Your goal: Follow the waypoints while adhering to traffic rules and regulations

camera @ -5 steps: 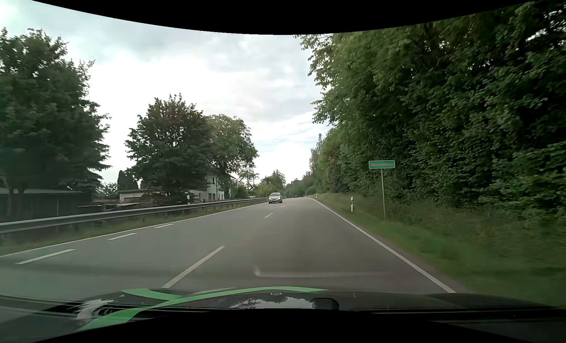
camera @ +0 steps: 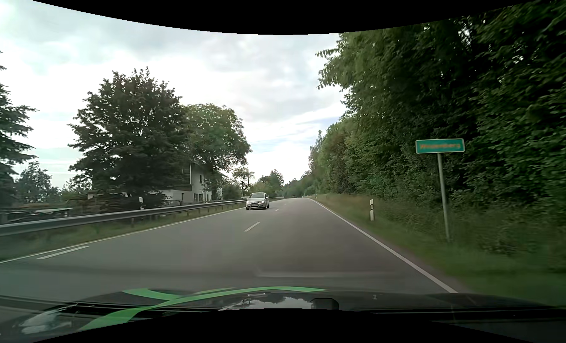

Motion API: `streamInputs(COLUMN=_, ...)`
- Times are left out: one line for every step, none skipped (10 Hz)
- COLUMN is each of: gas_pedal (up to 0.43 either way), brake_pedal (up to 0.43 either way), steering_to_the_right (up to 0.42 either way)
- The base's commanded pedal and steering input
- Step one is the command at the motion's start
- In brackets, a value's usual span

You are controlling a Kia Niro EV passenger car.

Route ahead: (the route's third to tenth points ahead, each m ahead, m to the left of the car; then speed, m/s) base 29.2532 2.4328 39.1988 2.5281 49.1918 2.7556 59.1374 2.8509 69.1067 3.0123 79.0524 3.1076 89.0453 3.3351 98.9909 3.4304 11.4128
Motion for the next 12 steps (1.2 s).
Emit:
streamInputs(gas_pedal=0.378, brake_pedal=0.000, steering_to_the_right=-0.003)
streamInputs(gas_pedal=0.378, brake_pedal=0.000, steering_to_the_right=-0.003)
streamInputs(gas_pedal=0.378, brake_pedal=0.000, steering_to_the_right=-0.003)
streamInputs(gas_pedal=0.378, brake_pedal=0.000, steering_to_the_right=-0.003)
streamInputs(gas_pedal=0.378, brake_pedal=0.000, steering_to_the_right=-0.004)
streamInputs(gas_pedal=0.378, brake_pedal=0.000, steering_to_the_right=-0.004)
streamInputs(gas_pedal=0.378, brake_pedal=0.000, steering_to_the_right=-0.006)
streamInputs(gas_pedal=0.378, brake_pedal=0.000, steering_to_the_right=-0.008)
streamInputs(gas_pedal=0.378, brake_pedal=0.000, steering_to_the_right=-0.009)
streamInputs(gas_pedal=0.378, brake_pedal=0.000, steering_to_the_right=-0.008)
streamInputs(gas_pedal=0.378, brake_pedal=0.000, steering_to_the_right=-0.004)
streamInputs(gas_pedal=0.378, brake_pedal=0.000, steering_to_the_right=0.000)
